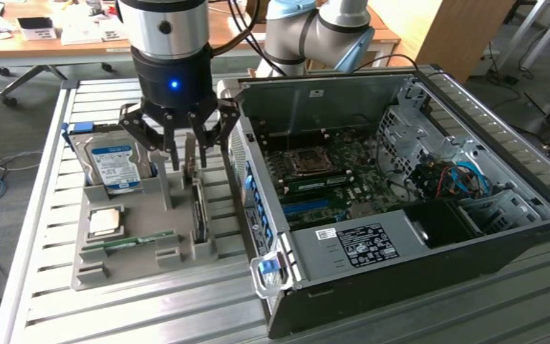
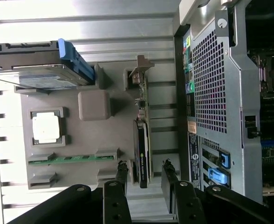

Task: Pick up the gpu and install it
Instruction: 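Pick up the gpu and move the gpu toward the slot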

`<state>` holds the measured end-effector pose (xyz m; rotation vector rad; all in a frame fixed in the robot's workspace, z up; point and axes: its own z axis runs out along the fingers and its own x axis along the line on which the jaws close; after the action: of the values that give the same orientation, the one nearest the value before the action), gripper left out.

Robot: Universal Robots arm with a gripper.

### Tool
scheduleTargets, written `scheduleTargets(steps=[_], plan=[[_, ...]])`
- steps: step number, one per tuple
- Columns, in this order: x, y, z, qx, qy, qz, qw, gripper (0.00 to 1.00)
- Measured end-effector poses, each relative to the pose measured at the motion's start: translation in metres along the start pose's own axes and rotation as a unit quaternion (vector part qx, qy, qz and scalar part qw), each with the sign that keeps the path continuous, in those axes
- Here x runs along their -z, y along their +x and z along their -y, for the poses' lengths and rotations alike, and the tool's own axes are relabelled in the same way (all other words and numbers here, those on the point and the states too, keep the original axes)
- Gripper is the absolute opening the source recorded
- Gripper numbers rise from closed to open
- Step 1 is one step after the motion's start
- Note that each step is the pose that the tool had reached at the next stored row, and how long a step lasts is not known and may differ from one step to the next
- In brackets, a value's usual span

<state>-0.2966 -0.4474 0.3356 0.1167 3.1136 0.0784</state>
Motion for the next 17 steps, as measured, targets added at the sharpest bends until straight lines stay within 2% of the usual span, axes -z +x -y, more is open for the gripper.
scheduleTargets(steps=[11,17], plan=[[-0.003,0.0001,0.0002,0.0,0.0,0.0,1.0,0.43],[-0.0078,0.0002,0.0004,0.0,-0.0001,0.0,1.0,0.43]])
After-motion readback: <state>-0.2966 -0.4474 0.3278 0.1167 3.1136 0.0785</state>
